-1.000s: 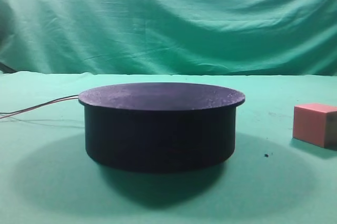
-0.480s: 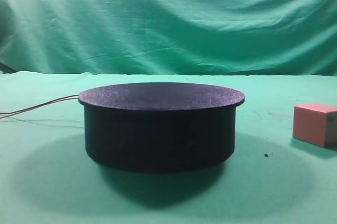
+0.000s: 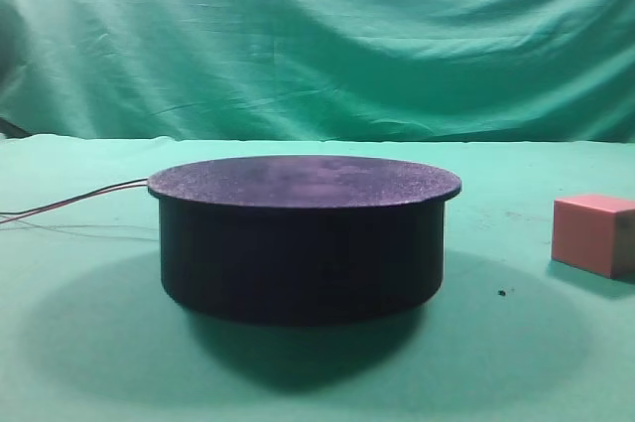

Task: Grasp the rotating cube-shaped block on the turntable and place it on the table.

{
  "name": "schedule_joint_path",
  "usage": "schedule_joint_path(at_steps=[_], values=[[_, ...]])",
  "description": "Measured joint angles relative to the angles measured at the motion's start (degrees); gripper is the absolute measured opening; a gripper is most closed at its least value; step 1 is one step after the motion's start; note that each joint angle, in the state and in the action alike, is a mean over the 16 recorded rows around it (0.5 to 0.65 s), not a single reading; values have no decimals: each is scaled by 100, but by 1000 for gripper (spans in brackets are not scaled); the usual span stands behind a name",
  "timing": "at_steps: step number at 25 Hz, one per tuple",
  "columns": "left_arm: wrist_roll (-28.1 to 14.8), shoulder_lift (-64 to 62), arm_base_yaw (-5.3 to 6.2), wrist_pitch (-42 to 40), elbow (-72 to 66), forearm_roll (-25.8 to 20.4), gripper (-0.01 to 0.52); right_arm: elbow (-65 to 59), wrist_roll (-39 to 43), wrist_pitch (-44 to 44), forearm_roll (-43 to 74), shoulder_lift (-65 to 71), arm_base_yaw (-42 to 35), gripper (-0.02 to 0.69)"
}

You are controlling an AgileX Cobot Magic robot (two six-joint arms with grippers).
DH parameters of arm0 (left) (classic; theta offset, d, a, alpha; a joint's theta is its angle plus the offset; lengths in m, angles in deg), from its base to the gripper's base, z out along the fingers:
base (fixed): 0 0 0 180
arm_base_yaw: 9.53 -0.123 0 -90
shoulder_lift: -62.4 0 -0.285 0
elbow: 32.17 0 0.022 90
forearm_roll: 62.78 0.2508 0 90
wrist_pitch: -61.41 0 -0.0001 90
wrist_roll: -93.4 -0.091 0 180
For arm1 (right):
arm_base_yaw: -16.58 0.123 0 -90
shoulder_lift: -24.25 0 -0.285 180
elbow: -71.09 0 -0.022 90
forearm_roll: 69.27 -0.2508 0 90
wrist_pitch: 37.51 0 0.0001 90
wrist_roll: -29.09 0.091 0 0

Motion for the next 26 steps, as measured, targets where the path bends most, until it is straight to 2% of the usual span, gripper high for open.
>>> schedule_joint_path(at_steps=[5,11,26], values=[[0,0,0,0,0,0,0,-1045,-64,-637,-96,-1041,-495,0],[0,0,0,0,0,0,0,-1749,-63,-831,-182,-1832,-698,0],[0,0,0,0,0,0,0,-1937,-59,-647,-222,-2087,-708,0]])
